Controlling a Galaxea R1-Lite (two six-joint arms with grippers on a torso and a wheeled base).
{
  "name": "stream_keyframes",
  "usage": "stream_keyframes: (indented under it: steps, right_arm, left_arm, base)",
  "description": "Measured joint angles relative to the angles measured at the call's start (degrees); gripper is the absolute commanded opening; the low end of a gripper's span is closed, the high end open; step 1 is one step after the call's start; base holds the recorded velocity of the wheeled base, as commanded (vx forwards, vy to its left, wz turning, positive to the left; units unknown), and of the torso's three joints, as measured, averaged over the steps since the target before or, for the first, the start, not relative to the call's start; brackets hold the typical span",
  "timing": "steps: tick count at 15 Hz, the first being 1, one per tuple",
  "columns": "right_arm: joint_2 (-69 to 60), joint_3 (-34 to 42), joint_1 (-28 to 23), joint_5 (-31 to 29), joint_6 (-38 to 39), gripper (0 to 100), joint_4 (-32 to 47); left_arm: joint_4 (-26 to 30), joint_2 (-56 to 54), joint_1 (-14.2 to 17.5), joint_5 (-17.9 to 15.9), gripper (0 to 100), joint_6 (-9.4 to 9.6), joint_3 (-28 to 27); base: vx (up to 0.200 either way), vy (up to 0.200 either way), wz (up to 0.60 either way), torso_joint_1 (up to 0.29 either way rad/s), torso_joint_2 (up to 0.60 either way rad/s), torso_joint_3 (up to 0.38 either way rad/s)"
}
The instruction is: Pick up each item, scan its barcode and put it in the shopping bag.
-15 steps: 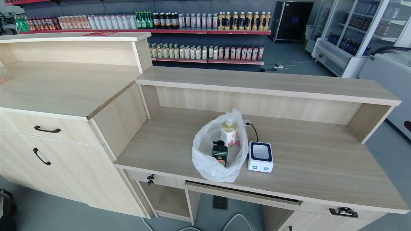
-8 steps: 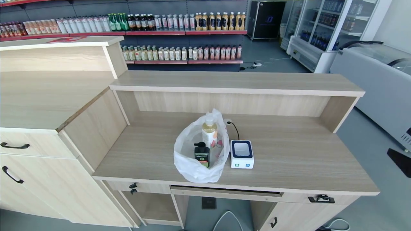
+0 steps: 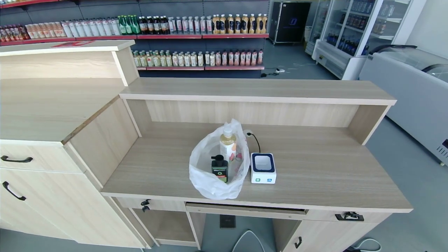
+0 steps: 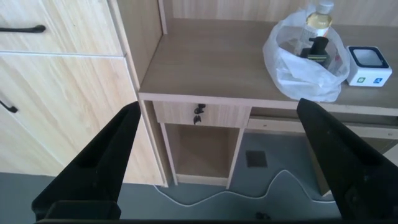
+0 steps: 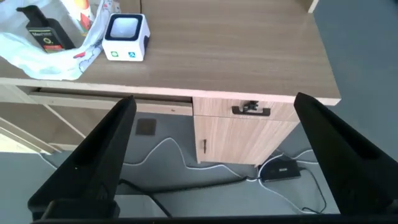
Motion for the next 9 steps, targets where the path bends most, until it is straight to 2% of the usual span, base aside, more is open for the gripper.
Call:
stream_keyframes:
  steps: [3, 9]
  right_arm:
    - [-9.0, 0.5, -0.8, 0.5, 0.1, 100, 7.9]
    - [-18.2, 0.5, -1.5, 1.8, 2.1, 100, 9.9]
  left_arm:
    - [0.0, 0.0, 0.0, 0.0, 100, 0.00, 0.0]
    - [0.0, 0.0, 0.0, 0.0, 100, -0.02, 0.0]
  base:
    - [0.000, 0.000, 0.00, 0.000, 0.00, 0.000]
    - [0.000, 0.000, 0.00, 0.000, 0.00, 0.000]
